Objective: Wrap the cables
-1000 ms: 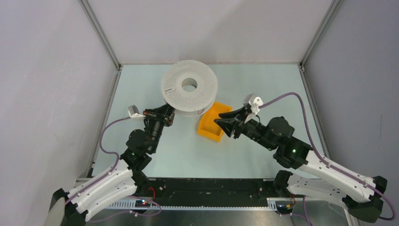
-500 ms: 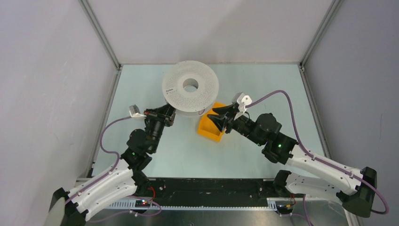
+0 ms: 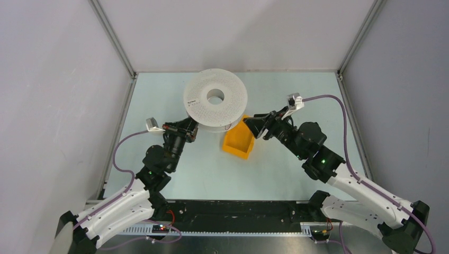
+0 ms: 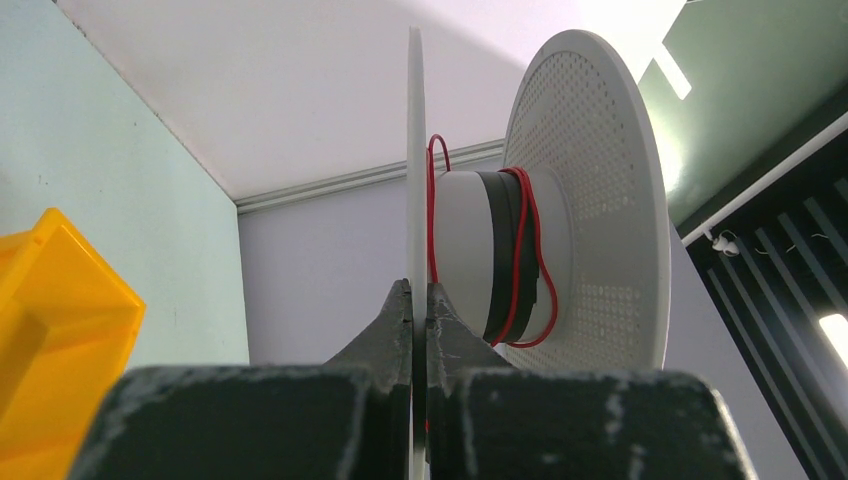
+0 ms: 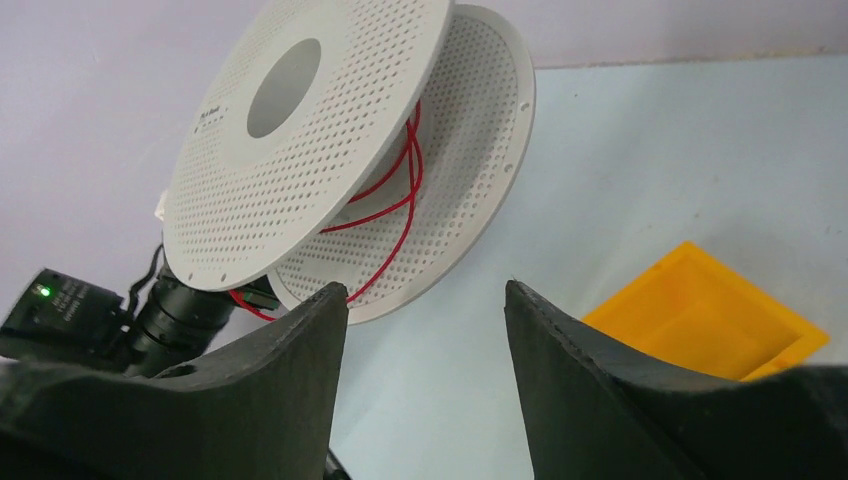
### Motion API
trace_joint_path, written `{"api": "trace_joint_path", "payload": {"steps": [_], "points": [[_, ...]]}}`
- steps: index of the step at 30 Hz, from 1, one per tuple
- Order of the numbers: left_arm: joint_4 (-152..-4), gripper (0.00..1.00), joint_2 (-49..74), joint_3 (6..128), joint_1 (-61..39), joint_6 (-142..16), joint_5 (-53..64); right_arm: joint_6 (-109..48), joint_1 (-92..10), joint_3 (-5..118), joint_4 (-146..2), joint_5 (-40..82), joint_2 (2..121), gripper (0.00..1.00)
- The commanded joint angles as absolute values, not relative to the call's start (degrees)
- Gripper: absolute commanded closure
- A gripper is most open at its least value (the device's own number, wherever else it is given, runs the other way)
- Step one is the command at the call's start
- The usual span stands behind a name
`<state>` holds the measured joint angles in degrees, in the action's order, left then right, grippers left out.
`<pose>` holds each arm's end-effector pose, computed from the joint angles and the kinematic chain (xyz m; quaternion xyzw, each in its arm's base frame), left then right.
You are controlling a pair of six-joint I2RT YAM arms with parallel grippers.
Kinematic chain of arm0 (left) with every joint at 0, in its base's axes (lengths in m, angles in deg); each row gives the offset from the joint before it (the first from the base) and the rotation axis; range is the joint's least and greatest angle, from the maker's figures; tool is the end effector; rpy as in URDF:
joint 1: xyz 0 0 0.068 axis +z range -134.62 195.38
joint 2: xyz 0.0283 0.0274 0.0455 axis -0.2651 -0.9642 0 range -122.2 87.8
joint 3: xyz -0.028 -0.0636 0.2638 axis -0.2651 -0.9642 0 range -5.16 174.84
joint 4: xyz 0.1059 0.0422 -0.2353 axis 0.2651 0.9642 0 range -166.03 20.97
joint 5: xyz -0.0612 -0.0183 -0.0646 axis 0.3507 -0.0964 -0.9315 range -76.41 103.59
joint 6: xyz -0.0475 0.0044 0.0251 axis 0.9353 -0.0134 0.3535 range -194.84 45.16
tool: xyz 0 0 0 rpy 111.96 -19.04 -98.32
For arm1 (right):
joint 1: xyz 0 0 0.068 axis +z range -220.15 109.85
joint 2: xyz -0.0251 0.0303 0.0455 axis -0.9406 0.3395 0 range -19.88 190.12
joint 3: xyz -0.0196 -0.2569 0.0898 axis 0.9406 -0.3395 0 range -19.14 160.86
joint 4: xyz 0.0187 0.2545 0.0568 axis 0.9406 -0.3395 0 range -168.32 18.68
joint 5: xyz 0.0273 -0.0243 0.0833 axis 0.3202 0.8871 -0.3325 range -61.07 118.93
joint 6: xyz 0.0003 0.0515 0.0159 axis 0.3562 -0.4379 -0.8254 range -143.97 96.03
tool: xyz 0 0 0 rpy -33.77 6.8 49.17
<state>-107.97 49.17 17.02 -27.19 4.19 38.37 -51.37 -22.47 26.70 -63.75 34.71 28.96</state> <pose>0.1340 -0.1027 0.2949 -0.3472 0.5082 -0.6152 0.4927 0.1394 0.1477 0.3681 -0.0828 0.6734 0.4200 0.6027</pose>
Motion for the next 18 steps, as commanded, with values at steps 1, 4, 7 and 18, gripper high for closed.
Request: {"api": "trace_joint_path", "payload": {"steps": [1, 4, 7, 18], "points": [[-113.12, 1.0, 49.93, 18.73, -27.28, 4.72, 37.52, -61.16, -23.15, 26.91, -63.4, 35.29, 30.24, 0.36], [-113.12, 1.0, 49.7, 18.9, -27.26, 4.83, 37.19, -64.22, -23.33, 26.91, -63.18, 35.43, 31.39, 0.35], [-113.12, 1.0, 49.52, 19.05, -27.3, 5.01, 37.04, -65.6, -23.33, 26.91, -61.64, 34.39, 32.83, 0.35], [-113.59, 1.0, 48.92, 19.21, -27.26, 5.47, 36.68, -68.62, -23.31, 26.91, -60.39, 34.71, 36.63, 0.43]]}}
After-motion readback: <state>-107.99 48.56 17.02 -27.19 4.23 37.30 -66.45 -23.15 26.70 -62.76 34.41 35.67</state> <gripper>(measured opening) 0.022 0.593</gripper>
